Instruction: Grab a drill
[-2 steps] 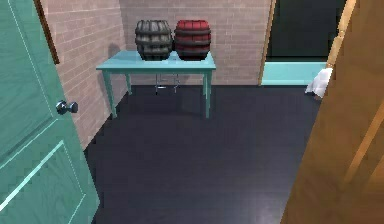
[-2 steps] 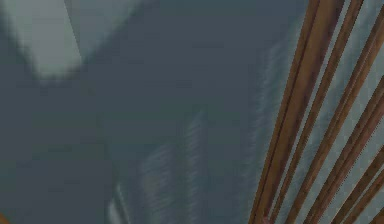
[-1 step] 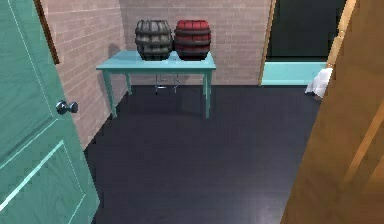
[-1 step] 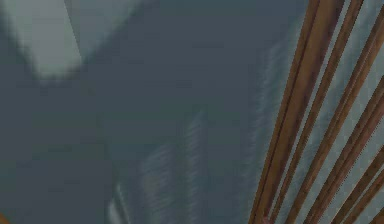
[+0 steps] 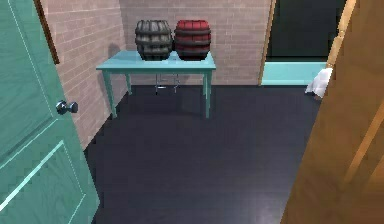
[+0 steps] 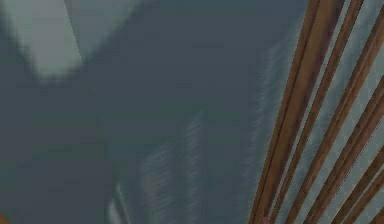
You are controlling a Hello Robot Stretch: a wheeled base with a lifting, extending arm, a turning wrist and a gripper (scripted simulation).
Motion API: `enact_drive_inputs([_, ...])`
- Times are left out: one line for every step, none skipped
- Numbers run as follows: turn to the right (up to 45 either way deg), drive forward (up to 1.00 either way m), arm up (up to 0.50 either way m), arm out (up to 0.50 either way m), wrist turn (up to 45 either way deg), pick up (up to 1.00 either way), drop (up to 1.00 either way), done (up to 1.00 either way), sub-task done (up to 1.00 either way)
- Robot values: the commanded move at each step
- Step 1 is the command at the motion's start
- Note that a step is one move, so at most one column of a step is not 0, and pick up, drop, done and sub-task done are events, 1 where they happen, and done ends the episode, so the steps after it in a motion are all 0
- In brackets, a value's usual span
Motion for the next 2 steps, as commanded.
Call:
enact_drive_inputs([0.0, 0.00, 0.10, 0.00, 0.0, 0.00, 0.00, 0.00, 0.00])
enact_drive_inputs([0.0, 0.00, 0.00, 0.00, 0.0, 0.00, 0.00, 1.00, 0.00])
